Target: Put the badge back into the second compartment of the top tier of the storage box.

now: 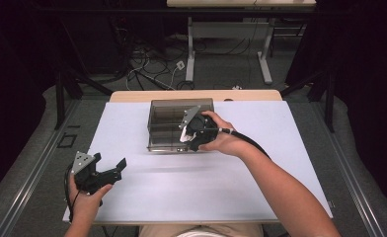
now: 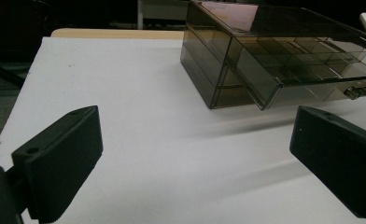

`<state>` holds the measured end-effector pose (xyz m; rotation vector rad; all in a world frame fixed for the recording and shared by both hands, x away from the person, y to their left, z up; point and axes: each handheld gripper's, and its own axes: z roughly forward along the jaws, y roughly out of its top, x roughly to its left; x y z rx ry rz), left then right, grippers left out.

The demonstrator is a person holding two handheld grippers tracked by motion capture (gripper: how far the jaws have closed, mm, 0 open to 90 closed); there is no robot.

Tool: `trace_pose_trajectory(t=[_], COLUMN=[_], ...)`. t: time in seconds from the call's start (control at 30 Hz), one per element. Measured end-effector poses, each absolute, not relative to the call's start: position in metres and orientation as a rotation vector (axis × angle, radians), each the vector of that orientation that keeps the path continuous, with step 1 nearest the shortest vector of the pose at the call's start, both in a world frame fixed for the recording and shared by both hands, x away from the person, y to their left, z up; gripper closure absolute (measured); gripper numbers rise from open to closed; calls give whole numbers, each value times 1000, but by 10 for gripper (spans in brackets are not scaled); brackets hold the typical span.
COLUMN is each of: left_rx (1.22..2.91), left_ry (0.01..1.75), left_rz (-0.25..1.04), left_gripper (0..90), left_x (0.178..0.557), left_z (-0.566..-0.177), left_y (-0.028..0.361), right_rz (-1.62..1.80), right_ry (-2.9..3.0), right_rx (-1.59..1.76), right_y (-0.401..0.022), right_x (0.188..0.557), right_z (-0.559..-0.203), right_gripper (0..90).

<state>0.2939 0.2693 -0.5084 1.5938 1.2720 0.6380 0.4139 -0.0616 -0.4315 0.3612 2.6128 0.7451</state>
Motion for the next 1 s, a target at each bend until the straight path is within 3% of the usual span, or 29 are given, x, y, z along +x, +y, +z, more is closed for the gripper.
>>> trace_pose_trajectory(t=[1.0], left_rx=[1597], left_ry=[1283], left_rz=[634], left_gripper=[27], left_x=[295], left_z=[-509], left_y=[271], right_rz=[716], right_ry=[2643], right_rx=[267], right_y=[-40], right_x=[427], right_z=[-442], right_gripper=[328])
